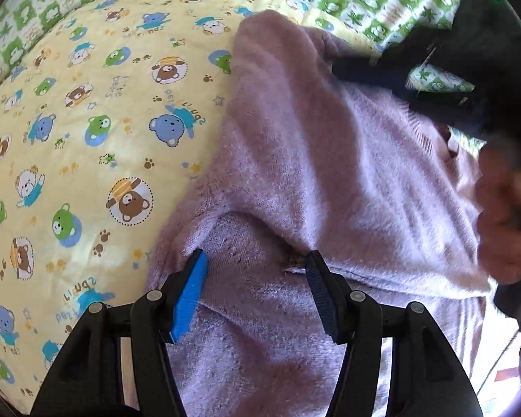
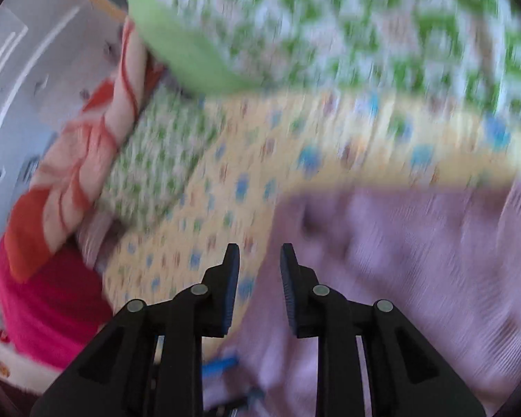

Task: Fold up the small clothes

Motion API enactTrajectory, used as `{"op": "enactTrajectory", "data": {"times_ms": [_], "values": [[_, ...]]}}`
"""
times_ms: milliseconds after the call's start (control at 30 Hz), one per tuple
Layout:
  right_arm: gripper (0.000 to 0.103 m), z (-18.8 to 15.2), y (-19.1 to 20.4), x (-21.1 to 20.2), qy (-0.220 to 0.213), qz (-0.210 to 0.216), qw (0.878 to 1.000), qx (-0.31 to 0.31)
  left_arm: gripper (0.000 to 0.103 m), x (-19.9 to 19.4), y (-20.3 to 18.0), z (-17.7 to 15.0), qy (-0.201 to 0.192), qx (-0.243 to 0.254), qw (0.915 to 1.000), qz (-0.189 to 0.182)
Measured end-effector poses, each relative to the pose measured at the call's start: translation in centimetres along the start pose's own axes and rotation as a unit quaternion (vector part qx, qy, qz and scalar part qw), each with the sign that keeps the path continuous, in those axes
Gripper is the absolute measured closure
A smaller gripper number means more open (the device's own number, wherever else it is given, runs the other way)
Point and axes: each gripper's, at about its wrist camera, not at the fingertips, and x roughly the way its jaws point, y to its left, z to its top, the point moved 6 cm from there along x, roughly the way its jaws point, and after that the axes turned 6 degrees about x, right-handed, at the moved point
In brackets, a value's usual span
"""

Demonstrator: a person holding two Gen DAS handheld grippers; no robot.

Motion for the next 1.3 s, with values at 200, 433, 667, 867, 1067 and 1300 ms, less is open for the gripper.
{"op": "enactTrajectory", "data": {"times_ms": [200,433,667,867,1067,1300], "values": [[0.075,-2.0,-8.7,-4.0,-0.121,-0.184,0.966,0.135,0.044,-1.0,0.1,-0.3,0.004,0.011,0.9999,0.0],[0.055,-10.9,-10.9,-15.3,-0.2,-0.187,0.943,0.187,0.044,-2.7,0.5,-1.2,0.005,0.014,0.9999,-0.001],[0.055,-23.7,-16.4,-24.2,-0.192,-0.251,0.905,0.285,0.044,-4.4,3.3,-3.8,0.024,0.026,0.9993,0.01],[0.055,-29.7,-15.6,-27.0,-0.174,-0.274,0.905,0.275,0.043,-5.4,4.8,-7.4,0.052,0.033,0.9981,0.006],[0.055,-34.2,-13.7,-28.2,-0.181,-0.287,0.894,0.293,0.043,-7.3,4.8,-11.4,0.071,0.054,0.996,-0.008],[0.055,-38.8,-11.1,-28.0,-0.175,-0.289,0.895,0.291,0.038,-9.7,4.0,-17.2,0.091,0.091,0.9915,-0.021]]}}
